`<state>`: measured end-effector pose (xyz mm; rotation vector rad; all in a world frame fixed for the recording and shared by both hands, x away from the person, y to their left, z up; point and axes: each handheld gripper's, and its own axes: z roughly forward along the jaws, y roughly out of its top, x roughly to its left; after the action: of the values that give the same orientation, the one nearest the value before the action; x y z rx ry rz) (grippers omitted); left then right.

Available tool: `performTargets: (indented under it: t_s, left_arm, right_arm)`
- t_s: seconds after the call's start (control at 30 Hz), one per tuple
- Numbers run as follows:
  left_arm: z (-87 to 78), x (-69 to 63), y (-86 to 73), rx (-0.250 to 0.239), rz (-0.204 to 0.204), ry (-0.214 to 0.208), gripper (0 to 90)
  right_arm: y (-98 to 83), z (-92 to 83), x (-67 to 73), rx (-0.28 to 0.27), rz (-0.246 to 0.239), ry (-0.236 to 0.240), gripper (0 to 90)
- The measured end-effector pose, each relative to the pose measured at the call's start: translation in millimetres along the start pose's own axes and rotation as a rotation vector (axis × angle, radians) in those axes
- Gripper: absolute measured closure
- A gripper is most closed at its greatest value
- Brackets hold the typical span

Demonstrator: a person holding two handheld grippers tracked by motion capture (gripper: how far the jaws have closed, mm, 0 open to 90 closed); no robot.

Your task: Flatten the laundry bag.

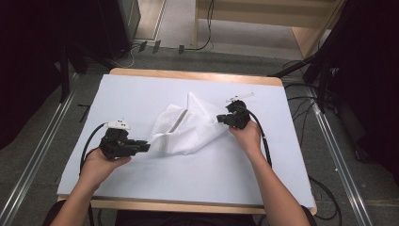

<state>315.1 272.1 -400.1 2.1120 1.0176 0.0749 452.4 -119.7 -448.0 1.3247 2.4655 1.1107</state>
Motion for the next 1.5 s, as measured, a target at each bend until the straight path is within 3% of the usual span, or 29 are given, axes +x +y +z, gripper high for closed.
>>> performTargets:
  t_s: [0.17, 0.23, 0.3, 0.4, 0.7, 0.9, 1.27, 1.5]
  left_arm:
    - [-15.3, 8.2, 7.3, -0.074, -0.024, -0.022, 56.6]
    - [-22.2, 10.6, 13.6, -0.114, -0.038, -0.034, 53.9]
    - [-23.9, 14.4, 21.1, -0.120, -0.042, -0.021, 53.0]
    - [-16.4, 23.1, 32.0, -0.081, -0.049, 0.012, 53.4]
    - [18.8, 58.0, 60.7, -0.018, -0.066, 0.031, 53.9]
    - [44.5, 75.5, 70.0, 0.028, -0.076, 0.055, 53.6]
    - [86.0, 89.5, 71.5, 0.057, -0.084, 0.058, 52.7]
    - [103.0, 88.8, 67.7, 0.106, -0.078, 0.055, 56.0]
  right_arm:
    - [-2.2, 0.5, -1.3, 0.012, 0.007, 0.006, 89.6]
    - [-3.1, -0.2, 0.3, 0.020, 0.006, 0.010, 89.6]
    - [-5.1, -0.3, 2.1, 0.029, -0.011, 0.012, 89.6]
    - [-7.2, -1.5, 5.2, 0.044, -0.015, 0.012, 89.6]
    - [-10.5, -1.6, 11.9, 0.045, -0.026, 0.024, 89.5]
    - [-12.2, -7.9, 9.3, 0.025, -0.019, 0.017, 88.7]
    - [-16.9, -26.5, -12.3, -0.027, 0.024, -0.032, 83.7]
    - [-19.7, -31.0, -37.7, -0.058, 0.072, -0.080, 77.4]
